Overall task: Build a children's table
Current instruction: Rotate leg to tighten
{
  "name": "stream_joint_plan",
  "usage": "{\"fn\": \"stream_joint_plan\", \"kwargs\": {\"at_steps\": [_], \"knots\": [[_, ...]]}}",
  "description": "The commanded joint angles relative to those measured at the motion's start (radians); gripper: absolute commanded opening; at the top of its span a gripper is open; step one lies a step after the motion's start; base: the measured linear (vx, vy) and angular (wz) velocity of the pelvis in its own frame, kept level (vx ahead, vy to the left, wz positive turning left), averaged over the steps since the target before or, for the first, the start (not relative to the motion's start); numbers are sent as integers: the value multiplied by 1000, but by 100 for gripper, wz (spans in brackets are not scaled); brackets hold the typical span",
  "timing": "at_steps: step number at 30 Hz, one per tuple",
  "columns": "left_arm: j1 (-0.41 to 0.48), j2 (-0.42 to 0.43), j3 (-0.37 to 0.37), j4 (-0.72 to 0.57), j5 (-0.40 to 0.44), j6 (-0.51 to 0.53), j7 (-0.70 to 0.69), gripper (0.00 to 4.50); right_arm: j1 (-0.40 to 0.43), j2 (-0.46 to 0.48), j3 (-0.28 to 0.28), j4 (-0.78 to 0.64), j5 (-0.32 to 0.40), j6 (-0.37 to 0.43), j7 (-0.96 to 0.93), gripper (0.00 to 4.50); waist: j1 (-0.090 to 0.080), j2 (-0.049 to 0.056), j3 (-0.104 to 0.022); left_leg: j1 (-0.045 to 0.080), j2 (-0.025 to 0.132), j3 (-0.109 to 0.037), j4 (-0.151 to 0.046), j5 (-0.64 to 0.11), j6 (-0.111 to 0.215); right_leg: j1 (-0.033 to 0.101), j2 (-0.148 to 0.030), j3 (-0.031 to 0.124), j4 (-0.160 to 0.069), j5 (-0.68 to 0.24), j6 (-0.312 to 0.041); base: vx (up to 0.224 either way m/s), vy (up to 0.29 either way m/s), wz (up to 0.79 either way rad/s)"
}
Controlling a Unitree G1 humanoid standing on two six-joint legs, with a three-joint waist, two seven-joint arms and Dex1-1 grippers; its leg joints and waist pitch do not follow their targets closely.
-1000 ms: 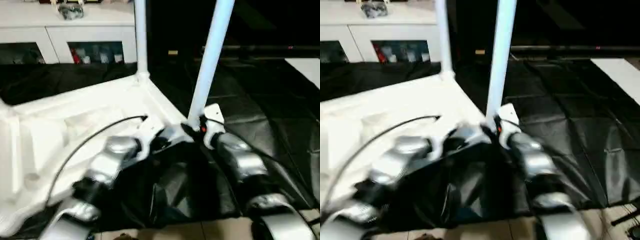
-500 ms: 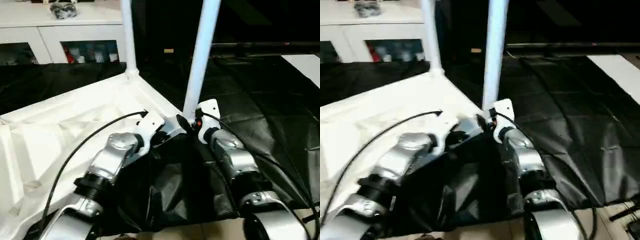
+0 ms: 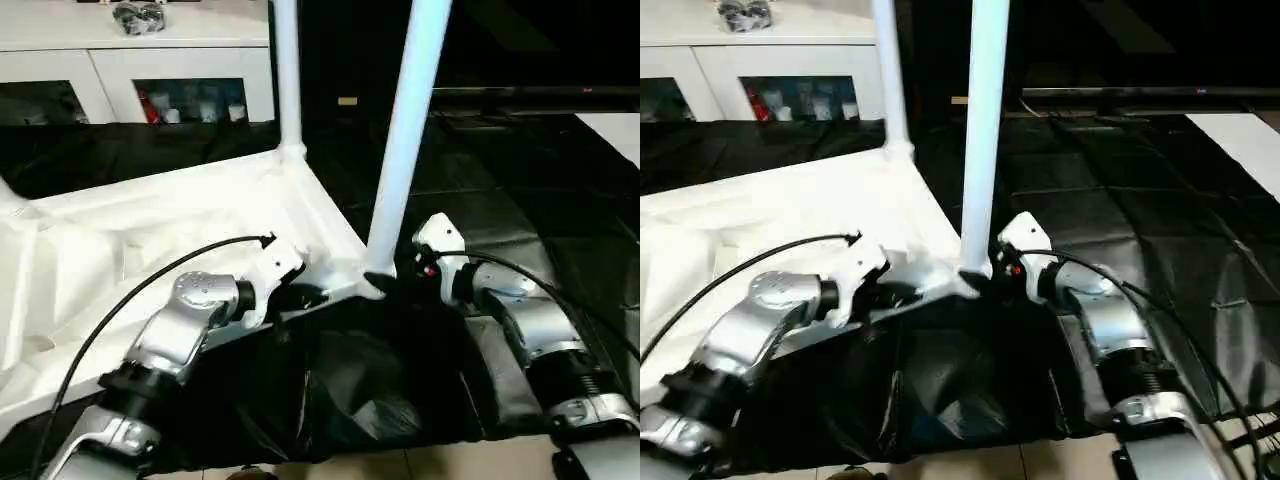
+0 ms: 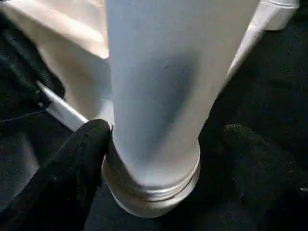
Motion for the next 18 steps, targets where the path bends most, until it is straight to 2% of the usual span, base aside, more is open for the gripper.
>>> {"fn": "stream_joint_plan", "kwargs": {"at_steps": [1, 4, 5, 9, 10, 12, 14, 16, 18], "knots": [[-3, 0, -11, -57, -44, -20, -48, 0, -2, -20, 6, -8, 1, 17, 21, 408, -3, -2, -72, 37, 80, -40, -71, -173, 40, 41, -81, 49, -63, -128, -251, 0, 0, 0], [2, 12, -13, -69, -50, -13, -67, 0, 2, -24, 12, -23, 8, 27, 64, 408, -4, -1, -73, 35, 80, -40, -69, -162, 44, 41, -81, 48, -60, -103, -259, 0, 0, 0], [2, 12, -14, -70, -51, -12, -68, 0, 2, -24, 13, -24, 8, 27, 66, 408, -4, -5, -73, 35, 80, -39, -69, -161, 46, 42, -80, 48, -59, -101, -260, 0, 0, 0], [7, 17, -16, -85, -53, -2, -80, 0, -3, -17, 31, -15, 6, 18, 79, 408, -2, -4, -72, 35, 80, -39, -68, -158, 50, 41, -83, 49, -61, -118, -260, 0, 0, 0], [9, 17, -16, -87, -54, 0, -80, 0, -7, -13, 31, -8, 5, 12, 77, 393, -2, -5, -72, 35, 80, -39, -68, -159, 49, 41, -83, 49, -61, -120, -260, 0, 0, 0], [11, 17, -18, -90, -54, 2, -82, 0, -12, -8, 30, 1, 4, 10, 76, 393, -1, -5, -72, 36, 80, -39, -69, -166, 43, 40, -83, 49, -63, -134, -256, 0, 0, 0], [15, 18, -19, -96, -54, 5, -84, 0, -17, -4, 29, 14, -2, -6, 70, 365, -2, -6, -71, 35, 80, -40, -69, -173, 38, 40, -83, 49, -63, -143, -252, 0, 0, 0], [16, 19, -20, -98, -54, 6, -85, 0, -19, -3, 28, 18, -3, -8, 71, 359, -3, -6, -71, 35, 79, -40, -69, -173, 36, 40, -83, 49, -63, -143, -251, 0, 0, 0], [19, 22, -22, -103, -55, 9, -87, 0, -19, -2, 30, 19, -3, -5, 77, 334, -2, -5, -72, 35, 80, -40, -69, -165, 39, 40, -82, 49, -61, -130, -253, 0, 0, 0]]}}
